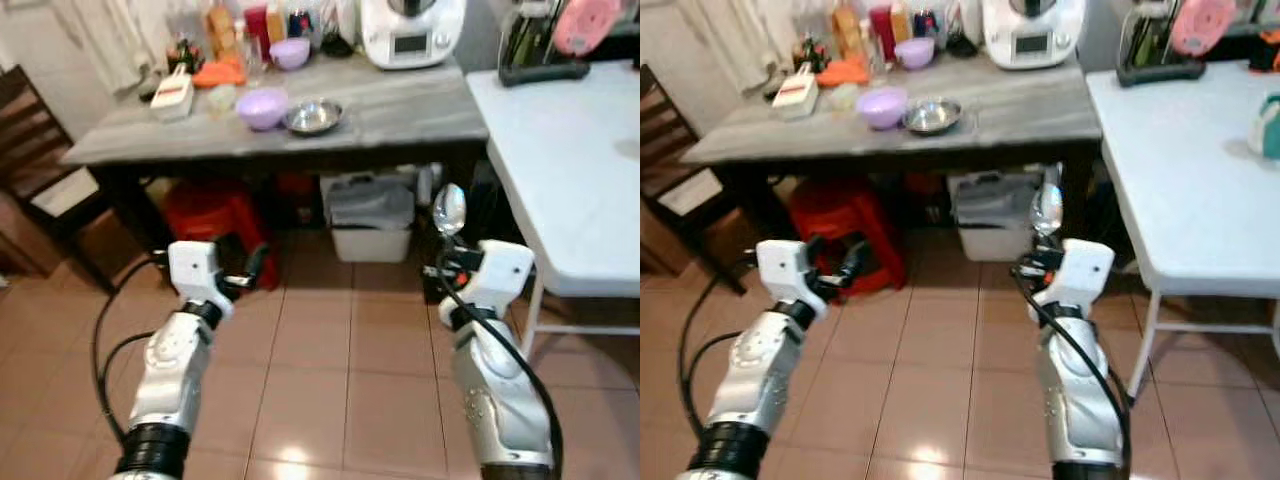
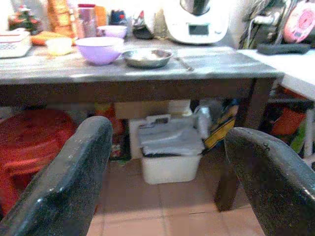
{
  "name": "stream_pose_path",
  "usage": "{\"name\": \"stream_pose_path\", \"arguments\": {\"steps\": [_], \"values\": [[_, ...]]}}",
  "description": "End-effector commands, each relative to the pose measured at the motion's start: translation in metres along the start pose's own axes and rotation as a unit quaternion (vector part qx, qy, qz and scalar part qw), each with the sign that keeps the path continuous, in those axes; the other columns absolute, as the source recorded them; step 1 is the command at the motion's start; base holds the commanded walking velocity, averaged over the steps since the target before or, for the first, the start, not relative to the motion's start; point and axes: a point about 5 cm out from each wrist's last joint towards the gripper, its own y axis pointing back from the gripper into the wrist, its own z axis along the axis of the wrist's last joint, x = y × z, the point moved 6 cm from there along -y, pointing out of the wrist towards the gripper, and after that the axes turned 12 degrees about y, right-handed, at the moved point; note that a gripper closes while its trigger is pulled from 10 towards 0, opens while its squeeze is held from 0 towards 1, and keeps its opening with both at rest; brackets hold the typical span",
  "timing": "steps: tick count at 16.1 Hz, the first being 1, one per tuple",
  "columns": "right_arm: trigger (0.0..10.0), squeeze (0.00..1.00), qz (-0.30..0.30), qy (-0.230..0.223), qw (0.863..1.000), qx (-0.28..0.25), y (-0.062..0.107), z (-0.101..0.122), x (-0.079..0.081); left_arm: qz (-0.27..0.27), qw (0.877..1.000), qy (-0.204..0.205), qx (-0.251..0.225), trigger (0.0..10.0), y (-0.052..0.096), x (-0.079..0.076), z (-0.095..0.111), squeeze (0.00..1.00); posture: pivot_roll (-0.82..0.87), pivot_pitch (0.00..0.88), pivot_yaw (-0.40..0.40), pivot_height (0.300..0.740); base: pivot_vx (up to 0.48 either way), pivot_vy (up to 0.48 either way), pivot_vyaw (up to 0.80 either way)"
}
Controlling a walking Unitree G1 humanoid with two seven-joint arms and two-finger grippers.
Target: Setting the table
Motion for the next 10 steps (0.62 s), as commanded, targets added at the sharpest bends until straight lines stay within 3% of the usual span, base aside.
{"name": "stream_pose_path", "arguments": {"steps": [1,3,7,10], "values": [[10.0,0.0,-0.006,-0.002,1.0,-0.005,-0.0008,0.0027,-0.0033,-0.009,1.0,-0.002,0.002,10.0,-0.0013,-0.0042,-0.0004,0.0,-0.07,0.004,0.137,0.74,0.442,0.0,0.0],[10.0,0.0,-0.006,-0.003,1.0,-0.006,-0.0005,0.0026,-0.003,-0.01,1.0,-0.002,0.002,10.0,-0.0011,-0.0053,-0.0008,0.0,-0.07,0.004,0.137,0.74,0.446,0.0,0.48],[10.0,0.0,-0.006,-0.004,1.0,-0.007,-0.0016,0.0032,-0.0029,-0.012,1.0,-0.001,0.004,10.0,-0.0017,-0.0071,-0.002,0.0,-0.07,0.001,0.137,0.74,0.448,0.0,0.0],[10.0,0.0,-0.007,-0.005,1.0,-0.007,-0.0014,0.0027,-0.003,-0.014,1.0,0.0,0.005,10.0,-0.0015,-0.0089,-0.0037,0.0,-0.07,0.002,0.138,0.74,0.446,0.0,0.45]]}}
